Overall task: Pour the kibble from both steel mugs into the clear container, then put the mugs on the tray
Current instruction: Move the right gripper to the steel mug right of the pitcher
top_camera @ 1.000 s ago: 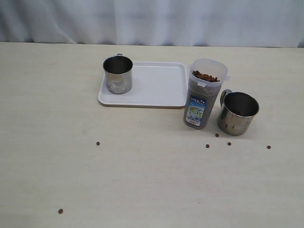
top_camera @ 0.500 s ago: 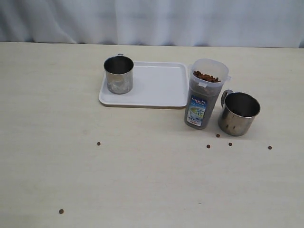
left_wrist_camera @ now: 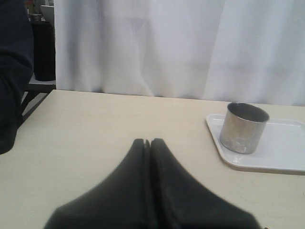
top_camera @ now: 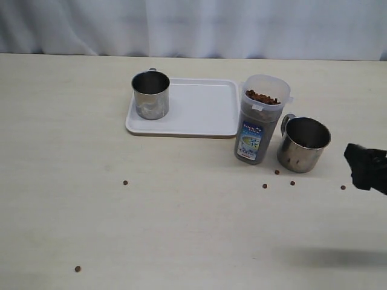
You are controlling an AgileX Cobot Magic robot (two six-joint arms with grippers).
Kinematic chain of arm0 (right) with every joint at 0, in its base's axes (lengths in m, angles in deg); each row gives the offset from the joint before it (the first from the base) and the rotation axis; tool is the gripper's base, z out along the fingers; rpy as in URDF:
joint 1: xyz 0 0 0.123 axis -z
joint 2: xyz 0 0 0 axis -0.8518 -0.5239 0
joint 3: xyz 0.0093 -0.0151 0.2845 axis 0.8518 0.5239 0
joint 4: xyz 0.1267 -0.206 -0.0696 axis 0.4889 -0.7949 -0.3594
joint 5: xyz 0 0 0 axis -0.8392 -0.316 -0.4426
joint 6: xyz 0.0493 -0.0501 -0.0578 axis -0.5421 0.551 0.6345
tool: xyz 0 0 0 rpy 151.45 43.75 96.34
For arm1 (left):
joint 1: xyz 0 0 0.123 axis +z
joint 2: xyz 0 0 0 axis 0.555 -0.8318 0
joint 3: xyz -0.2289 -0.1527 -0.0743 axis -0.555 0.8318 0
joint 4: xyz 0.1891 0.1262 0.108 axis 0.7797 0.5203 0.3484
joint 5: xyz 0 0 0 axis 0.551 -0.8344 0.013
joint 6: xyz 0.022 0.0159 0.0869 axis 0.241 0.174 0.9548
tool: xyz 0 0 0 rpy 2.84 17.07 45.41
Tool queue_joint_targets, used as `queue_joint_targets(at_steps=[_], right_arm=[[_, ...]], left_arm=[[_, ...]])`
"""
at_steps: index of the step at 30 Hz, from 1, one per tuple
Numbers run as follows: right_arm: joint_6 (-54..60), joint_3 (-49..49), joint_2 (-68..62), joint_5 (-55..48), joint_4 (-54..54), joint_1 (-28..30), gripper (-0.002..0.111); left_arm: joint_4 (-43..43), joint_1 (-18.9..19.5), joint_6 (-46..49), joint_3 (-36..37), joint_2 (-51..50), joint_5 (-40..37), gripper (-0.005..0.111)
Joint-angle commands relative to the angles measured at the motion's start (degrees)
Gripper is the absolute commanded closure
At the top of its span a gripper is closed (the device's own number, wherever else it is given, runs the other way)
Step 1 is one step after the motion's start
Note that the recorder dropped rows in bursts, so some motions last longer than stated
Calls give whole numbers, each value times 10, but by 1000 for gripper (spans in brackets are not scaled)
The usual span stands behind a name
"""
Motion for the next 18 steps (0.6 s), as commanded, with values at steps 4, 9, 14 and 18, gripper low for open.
queue_joint_targets(at_steps=[4, 9, 14, 18], right_arm=[[-153, -53, -156, 34, -213, -18, 0], [-156, -97, -234, 77, -274, -35, 0], [-152, -151, -285, 35, -266, -35, 0], [-150, -170, -305, 0, -262, -35, 0]], left_arm=[[-2, -4, 1, 1, 1, 6, 107], [-2, -4, 1, 1, 1, 6, 107], [-2, -4, 1, 1, 1, 6, 107], [-1, -4, 1, 1, 1, 6, 107]])
